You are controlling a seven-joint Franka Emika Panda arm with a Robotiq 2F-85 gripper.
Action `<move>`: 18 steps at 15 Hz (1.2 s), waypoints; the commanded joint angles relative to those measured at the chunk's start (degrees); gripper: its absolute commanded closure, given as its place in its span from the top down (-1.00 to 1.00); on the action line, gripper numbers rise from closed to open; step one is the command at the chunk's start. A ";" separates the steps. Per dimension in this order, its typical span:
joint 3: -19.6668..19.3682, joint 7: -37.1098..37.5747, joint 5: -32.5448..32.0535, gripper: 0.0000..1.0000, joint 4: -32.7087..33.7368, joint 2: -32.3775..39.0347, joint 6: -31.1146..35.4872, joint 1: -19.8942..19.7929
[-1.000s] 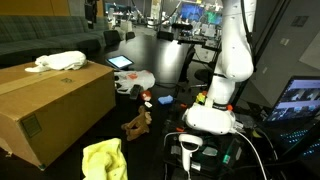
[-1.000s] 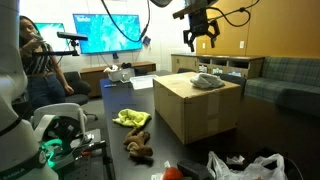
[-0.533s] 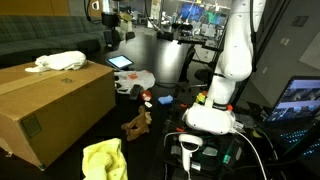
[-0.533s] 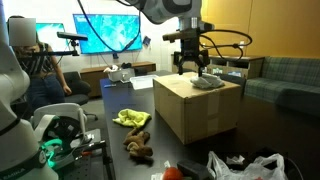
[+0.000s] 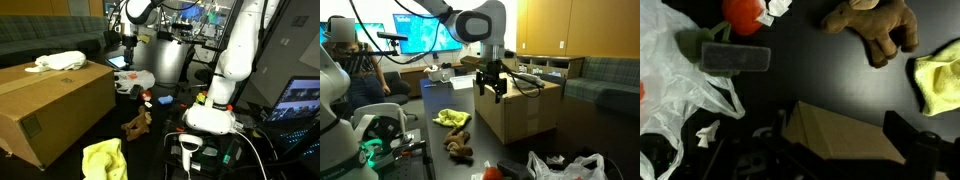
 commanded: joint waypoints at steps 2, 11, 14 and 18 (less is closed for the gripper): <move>-0.90 -1.38 6.23 1.00 -11.06 -7.32 4.60 1.20; 1.74 5.57 4.33 1.00 -19.82 -8.75 12.69 5.25; 3.33 8.25 1.11 1.00 -22.42 -7.48 15.67 6.64; 5.99 12.33 -0.33 1.00 -24.87 -5.02 19.59 9.13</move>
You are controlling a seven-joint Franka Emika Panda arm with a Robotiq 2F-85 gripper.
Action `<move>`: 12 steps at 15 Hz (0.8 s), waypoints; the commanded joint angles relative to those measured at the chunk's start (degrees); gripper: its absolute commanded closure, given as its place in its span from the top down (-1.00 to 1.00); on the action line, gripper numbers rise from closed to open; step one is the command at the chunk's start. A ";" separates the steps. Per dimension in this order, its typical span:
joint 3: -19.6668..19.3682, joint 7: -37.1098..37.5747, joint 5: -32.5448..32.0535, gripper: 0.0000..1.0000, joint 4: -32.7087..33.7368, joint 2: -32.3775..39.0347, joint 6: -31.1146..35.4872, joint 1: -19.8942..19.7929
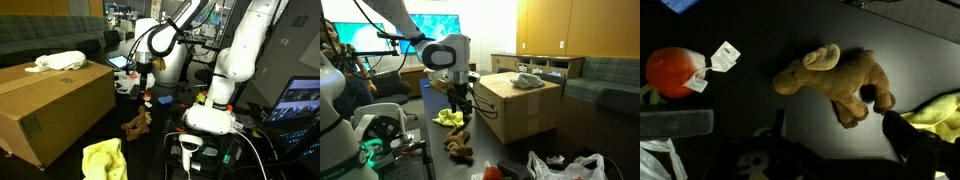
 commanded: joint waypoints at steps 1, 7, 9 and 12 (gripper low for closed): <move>1.98 3.48 -0.28 1.00 -1.95 2.04 4.74 2.71; 5.01 12.95 5.47 1.00 -0.94 8.61 9.82 5.94; 5.84 18.04 7.67 1.00 -0.76 11.12 11.75 6.50; 6.87 26.33 10.49 1.00 -0.83 13.87 14.52 7.46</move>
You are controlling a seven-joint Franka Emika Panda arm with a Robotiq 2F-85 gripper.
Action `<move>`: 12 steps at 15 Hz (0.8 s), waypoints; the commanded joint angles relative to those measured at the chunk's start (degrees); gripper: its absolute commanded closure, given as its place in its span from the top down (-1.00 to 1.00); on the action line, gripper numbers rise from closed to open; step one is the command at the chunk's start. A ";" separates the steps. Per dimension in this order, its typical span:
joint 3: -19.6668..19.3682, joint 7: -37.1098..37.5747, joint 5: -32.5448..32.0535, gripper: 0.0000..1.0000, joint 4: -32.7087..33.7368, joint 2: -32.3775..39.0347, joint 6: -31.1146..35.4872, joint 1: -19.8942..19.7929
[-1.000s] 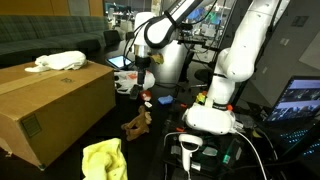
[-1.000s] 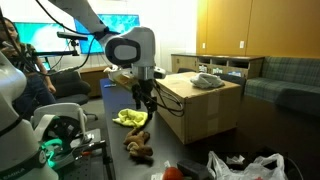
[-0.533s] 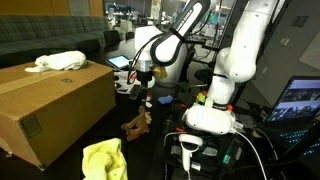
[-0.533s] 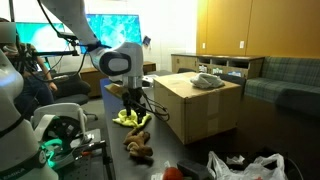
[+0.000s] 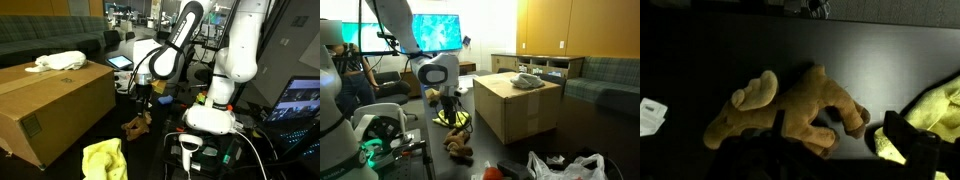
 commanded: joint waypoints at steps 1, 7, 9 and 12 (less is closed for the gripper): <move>1.21 9.43 3.77 1.00 0.53 3.68 4.57 1.32; 0.16 22.10 3.76 1.00 -0.48 9.45 14.20 3.26; -1.17 26.55 2.96 1.00 -1.39 11.09 17.67 5.12; -4.35 31.11 2.40 1.00 -1.61 14.77 22.59 9.08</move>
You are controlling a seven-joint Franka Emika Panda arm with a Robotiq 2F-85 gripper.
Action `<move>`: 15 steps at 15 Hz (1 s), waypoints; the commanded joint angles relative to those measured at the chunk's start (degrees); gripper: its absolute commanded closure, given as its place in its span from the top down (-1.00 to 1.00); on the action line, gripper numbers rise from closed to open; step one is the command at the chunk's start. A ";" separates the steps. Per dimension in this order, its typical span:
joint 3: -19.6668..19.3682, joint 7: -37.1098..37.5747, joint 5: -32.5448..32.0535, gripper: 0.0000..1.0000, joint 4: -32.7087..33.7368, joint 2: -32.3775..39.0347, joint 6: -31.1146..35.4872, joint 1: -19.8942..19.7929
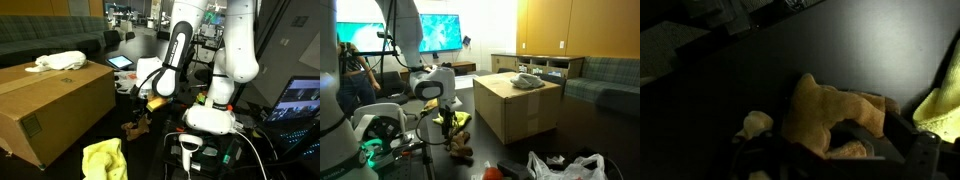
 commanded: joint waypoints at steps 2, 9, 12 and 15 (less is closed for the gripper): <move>-6.77 7.56 -0.76 1.00 -0.42 5.56 8.28 8.58; -17.23 12.28 3.12 1.00 0.54 12.20 14.39 24.18; -20.41 12.57 5.22 1.00 1.03 12.90 13.89 29.19; -22.07 12.46 6.21 0.48 1.27 13.04 13.25 31.82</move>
